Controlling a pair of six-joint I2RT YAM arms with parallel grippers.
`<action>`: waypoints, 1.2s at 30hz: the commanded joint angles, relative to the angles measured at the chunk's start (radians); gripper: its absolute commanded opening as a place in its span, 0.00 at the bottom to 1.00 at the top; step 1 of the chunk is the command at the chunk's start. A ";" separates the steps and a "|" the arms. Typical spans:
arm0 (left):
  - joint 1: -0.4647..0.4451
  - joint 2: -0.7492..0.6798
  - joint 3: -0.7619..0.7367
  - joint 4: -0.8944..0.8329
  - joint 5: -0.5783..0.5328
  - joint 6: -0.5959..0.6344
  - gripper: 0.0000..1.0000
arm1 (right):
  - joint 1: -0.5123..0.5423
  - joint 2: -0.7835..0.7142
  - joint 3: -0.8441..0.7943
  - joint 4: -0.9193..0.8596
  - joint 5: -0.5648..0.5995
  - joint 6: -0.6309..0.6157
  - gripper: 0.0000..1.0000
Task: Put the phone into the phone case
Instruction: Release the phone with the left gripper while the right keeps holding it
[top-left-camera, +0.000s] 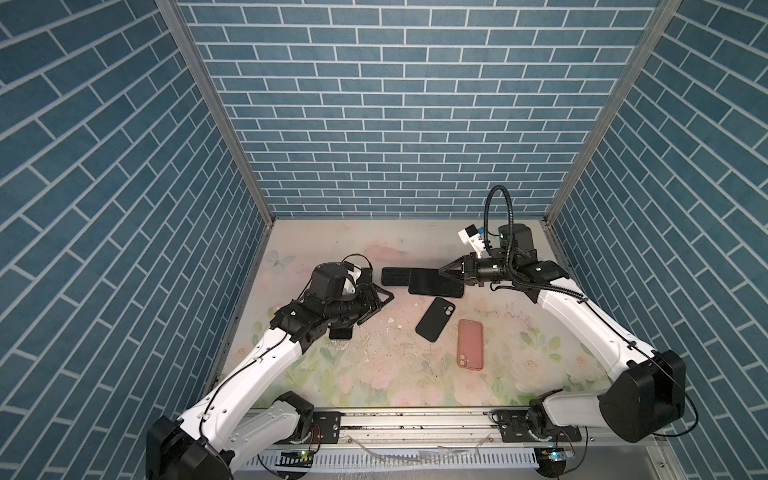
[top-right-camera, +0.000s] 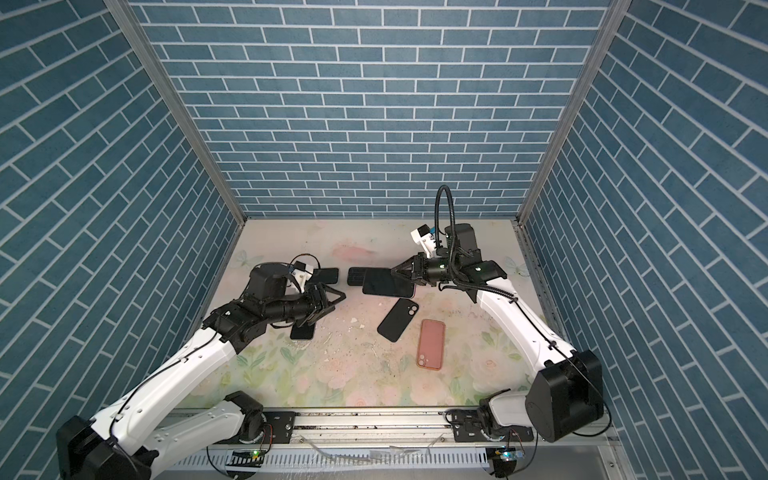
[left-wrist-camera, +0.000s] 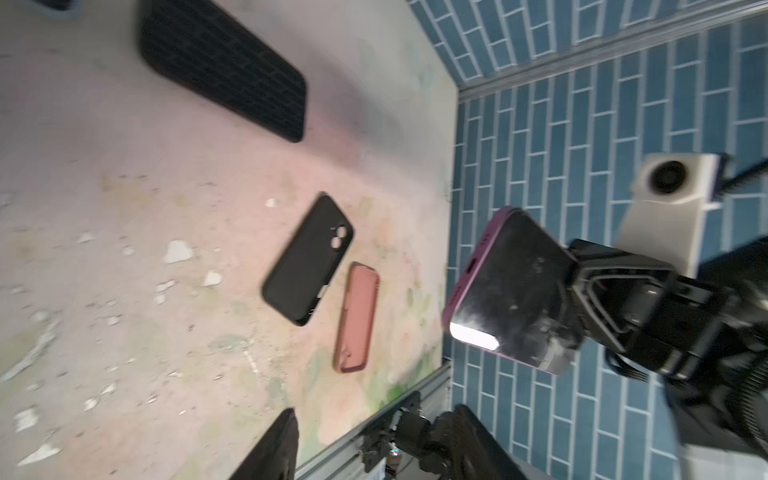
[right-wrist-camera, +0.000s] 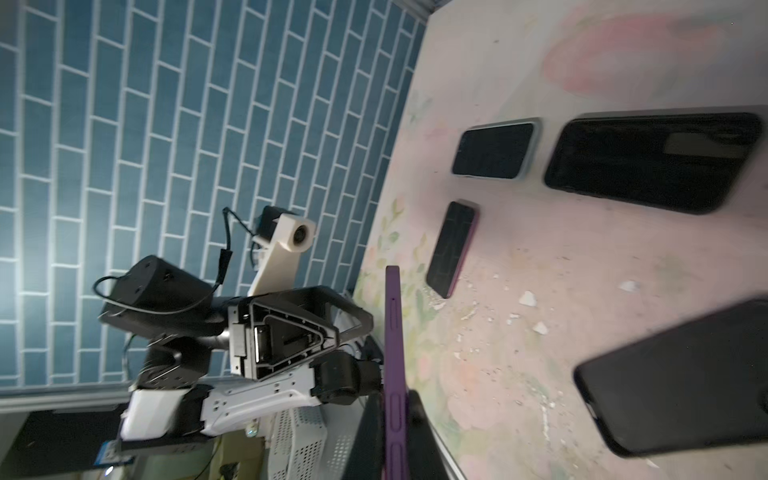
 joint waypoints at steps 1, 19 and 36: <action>-0.063 0.011 -0.042 -0.182 -0.188 -0.101 0.59 | -0.009 -0.047 0.034 -0.223 0.239 -0.137 0.00; -0.481 0.601 0.204 0.005 -0.513 -0.598 0.48 | -0.045 -0.266 -0.119 -0.377 0.579 -0.164 0.00; -0.486 0.884 0.358 -0.039 -0.591 -0.838 0.36 | -0.045 -0.403 -0.095 -0.480 0.599 -0.207 0.00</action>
